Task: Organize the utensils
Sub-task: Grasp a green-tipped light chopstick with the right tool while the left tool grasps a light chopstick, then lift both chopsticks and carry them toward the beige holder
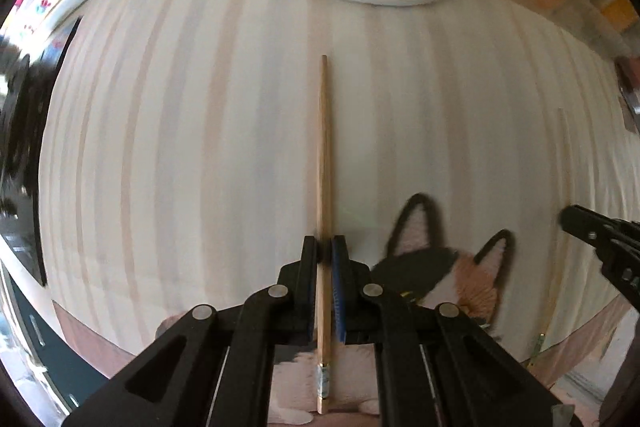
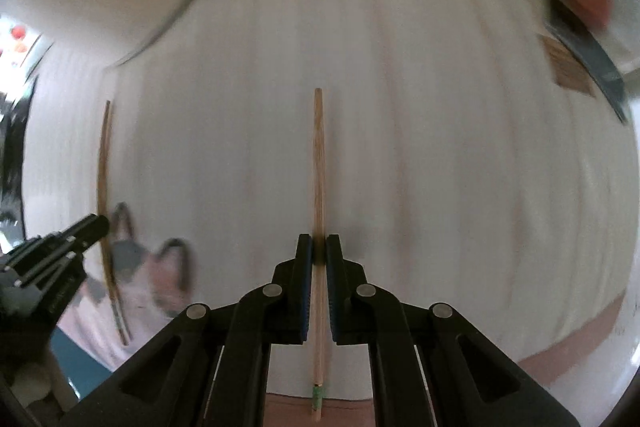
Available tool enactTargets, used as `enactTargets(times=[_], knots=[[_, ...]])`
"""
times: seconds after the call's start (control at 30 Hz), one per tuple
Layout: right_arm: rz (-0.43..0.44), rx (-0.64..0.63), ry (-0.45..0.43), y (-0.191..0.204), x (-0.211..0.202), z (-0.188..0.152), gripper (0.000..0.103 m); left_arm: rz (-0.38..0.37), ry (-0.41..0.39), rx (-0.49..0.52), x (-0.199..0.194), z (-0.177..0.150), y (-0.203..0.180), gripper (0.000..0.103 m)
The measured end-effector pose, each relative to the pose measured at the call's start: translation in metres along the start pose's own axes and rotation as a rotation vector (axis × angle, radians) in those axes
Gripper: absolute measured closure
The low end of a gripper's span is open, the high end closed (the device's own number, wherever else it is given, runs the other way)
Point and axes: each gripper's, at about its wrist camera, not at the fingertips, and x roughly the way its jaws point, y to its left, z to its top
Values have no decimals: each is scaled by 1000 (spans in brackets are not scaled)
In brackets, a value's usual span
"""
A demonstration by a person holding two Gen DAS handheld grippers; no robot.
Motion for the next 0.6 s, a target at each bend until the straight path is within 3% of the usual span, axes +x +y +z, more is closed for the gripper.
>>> enactTargets(times=[0.1,0.3,0.37,0.43,0.5,0.6], knots=[[-8,-61,19,29,7,5,96,-22,-1,-23,3,0,9,98],[-108,-121,29,52,7,7,94,-30,-6,-23,3,-4,29,98],[-143,-129,48,64,5,11,82,-32,-6,-23,-5,-7,27,98],[-141,-123,46,63,4,4,81,-33,-8,-24,-8,-4,30,98],[-147,-131,35,62,7,-6,81,-29,-9,-21,-10,-3,27,98],[-146,-142,33,72,6,-17,94,-27,-17,-7,-8,0,23,98]])
